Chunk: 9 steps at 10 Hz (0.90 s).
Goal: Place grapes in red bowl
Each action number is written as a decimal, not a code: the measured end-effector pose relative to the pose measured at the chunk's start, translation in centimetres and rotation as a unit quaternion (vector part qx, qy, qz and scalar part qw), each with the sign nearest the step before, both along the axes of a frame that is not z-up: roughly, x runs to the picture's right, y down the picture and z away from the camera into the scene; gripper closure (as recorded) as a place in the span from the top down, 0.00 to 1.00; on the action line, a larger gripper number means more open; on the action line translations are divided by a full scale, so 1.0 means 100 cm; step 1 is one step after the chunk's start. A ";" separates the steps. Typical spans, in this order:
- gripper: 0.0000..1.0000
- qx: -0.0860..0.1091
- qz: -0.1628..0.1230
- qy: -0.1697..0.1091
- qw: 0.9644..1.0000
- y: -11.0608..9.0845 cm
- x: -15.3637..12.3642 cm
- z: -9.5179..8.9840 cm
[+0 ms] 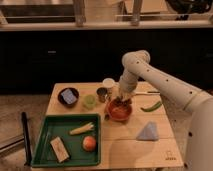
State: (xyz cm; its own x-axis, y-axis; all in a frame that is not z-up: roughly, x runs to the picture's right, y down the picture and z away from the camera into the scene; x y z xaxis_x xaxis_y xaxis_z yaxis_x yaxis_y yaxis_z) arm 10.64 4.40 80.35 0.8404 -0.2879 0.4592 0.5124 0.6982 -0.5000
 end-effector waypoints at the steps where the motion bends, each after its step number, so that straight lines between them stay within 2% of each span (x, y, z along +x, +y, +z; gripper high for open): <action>1: 0.07 -0.003 0.004 -0.007 1.000 0.001 0.000 0.000; 2: 0.08 -0.006 0.008 -0.012 1.000 0.001 -0.002 0.000; 3: 0.14 -0.008 0.010 -0.015 1.000 0.002 -0.003 -0.001; 7: 0.57 -0.008 0.014 -0.023 1.000 0.003 -0.003 -0.003; 9: 0.75 -0.007 0.014 -0.025 1.000 0.002 -0.005 -0.003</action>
State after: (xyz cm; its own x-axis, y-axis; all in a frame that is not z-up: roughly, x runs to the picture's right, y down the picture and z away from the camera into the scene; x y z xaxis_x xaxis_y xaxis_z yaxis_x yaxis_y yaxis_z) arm 10.16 4.56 80.02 0.8234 -0.2582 0.5053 0.5180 0.7054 -0.4837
